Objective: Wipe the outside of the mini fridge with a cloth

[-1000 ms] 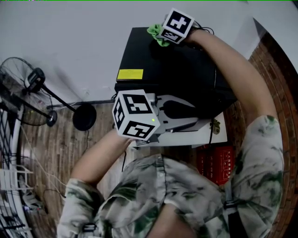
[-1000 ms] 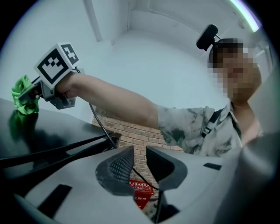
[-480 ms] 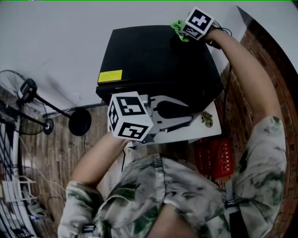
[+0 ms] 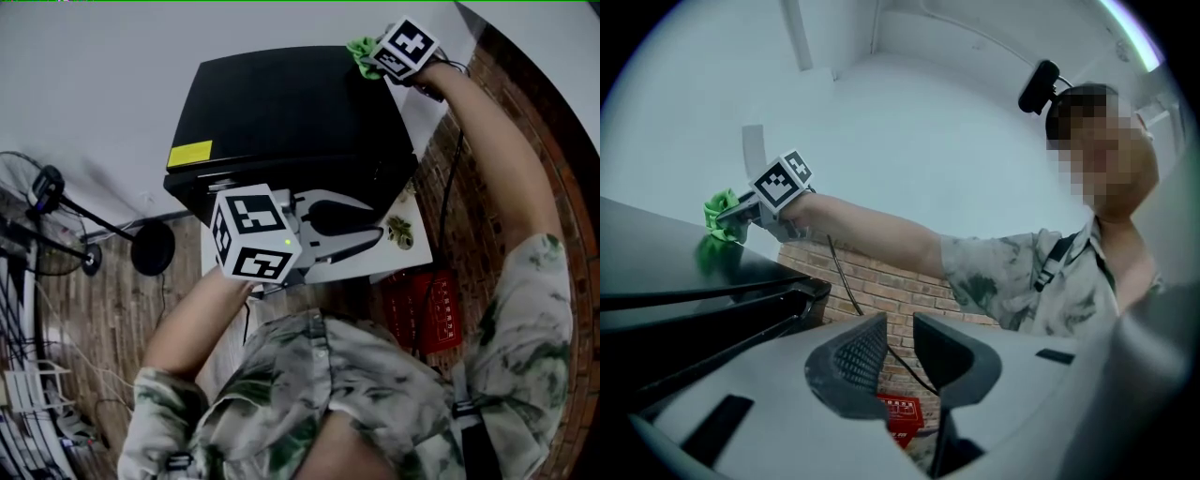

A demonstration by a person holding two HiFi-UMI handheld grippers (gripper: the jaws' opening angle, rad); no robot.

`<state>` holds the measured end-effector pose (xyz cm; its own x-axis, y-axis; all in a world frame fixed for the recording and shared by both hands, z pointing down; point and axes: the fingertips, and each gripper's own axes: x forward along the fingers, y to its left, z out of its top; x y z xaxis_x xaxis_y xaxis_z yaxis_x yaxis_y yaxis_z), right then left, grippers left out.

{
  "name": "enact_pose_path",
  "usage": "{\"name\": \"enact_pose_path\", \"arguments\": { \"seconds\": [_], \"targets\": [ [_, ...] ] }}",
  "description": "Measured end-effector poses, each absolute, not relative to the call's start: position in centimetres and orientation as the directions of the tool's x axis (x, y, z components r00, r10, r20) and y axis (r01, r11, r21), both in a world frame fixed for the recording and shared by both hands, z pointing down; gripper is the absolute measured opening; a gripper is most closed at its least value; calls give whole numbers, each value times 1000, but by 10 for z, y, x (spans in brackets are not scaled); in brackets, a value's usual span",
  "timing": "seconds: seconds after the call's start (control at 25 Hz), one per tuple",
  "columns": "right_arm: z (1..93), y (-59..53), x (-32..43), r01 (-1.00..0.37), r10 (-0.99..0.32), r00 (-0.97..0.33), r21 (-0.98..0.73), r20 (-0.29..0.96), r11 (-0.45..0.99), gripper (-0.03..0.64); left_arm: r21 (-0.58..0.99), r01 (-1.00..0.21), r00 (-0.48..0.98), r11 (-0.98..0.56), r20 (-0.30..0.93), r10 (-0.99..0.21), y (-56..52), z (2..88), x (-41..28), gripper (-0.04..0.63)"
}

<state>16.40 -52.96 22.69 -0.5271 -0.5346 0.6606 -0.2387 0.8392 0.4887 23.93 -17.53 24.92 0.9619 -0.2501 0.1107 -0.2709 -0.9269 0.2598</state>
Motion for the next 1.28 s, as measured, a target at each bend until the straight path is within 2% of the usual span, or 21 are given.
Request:
{"name": "enact_pose_path", "arguments": {
  "seconds": [0.44,0.88,1.04,1.28],
  "targets": [
    [188,-507,196,-301,-522,-669,450,529,841,120,259,-301,953,-918,100,-285,-168,256,268,95],
    [196,-486,264,-423,-621,-596,458,509,782,120,233,-196,979,-952,101,-177,-134,256,275,95],
    [207,-481,269,-438,-627,-615,453,478,776,120,234,-205,977,-950,102,-185,-132,267,284,95],
    [222,-497,272,-392,-601,-656,475,456,788,120,238,-238,970,-942,102,-219,-152,271,319,95]
  ]
}}
